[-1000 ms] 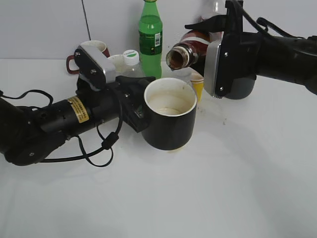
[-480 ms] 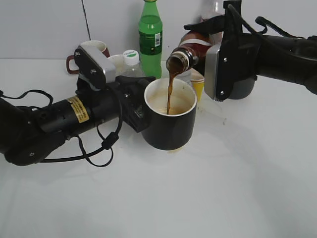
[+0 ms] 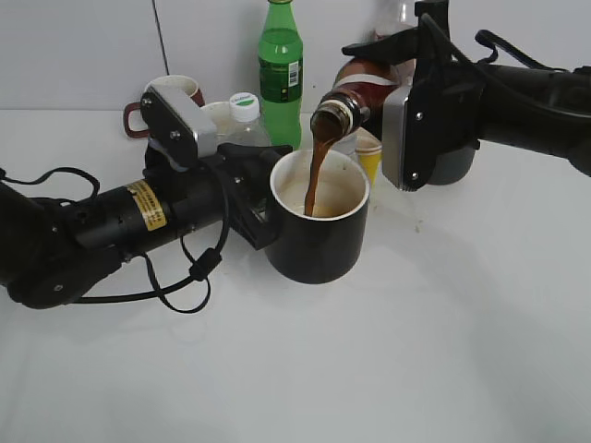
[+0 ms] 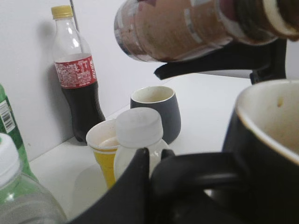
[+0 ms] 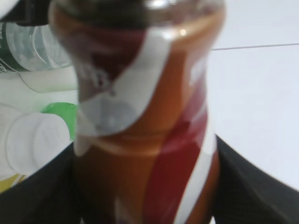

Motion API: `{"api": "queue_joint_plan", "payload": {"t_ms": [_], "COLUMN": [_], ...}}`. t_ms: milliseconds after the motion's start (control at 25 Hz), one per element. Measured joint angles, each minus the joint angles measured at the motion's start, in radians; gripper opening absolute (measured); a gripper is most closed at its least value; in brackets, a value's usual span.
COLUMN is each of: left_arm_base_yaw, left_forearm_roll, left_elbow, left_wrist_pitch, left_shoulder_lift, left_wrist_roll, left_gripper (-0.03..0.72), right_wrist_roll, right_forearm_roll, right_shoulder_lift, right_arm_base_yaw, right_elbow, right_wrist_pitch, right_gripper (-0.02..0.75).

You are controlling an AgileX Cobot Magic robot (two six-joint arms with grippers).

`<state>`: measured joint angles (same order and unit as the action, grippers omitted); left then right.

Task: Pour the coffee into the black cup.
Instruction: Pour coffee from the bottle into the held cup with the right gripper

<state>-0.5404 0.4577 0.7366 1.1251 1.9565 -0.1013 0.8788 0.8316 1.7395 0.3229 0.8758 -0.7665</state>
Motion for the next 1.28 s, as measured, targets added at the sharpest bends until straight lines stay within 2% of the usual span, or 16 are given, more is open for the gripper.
{"api": "queue_joint_plan", "payload": {"t_ms": [520,880,1160,1280], "left_arm_base_yaw": [0.000,0.000,0.000,0.000], "left_forearm_roll": [0.001,0.001,-0.012,-0.085], "left_elbow": [0.000,0.000,-0.011,-0.056], "left_wrist_pitch": [0.000,-0.001,-0.001,0.001], "left_shoulder_lift": [0.000,0.000,0.000,-0.013], "left_wrist_roll": [-0.001,-0.001,-0.001,-0.001], "left_gripper": [0.043,0.043,0.042,0.042], "right_wrist_roll": [-0.001,-0.202,-0.402,-0.519], "right_forearm_roll": [-0.010,-0.054,-0.200,-0.279], "right_shoulder_lift": [0.000,0.000,0.000,0.000], "right_arm_base_yaw": [0.000,0.000,0.000,0.000], "right_elbow": [0.000,0.000,0.000,0.000], "right_wrist_pitch": [0.000,0.001,0.002,0.002], "right_gripper": [0.503,0.503,0.503,0.503]}}
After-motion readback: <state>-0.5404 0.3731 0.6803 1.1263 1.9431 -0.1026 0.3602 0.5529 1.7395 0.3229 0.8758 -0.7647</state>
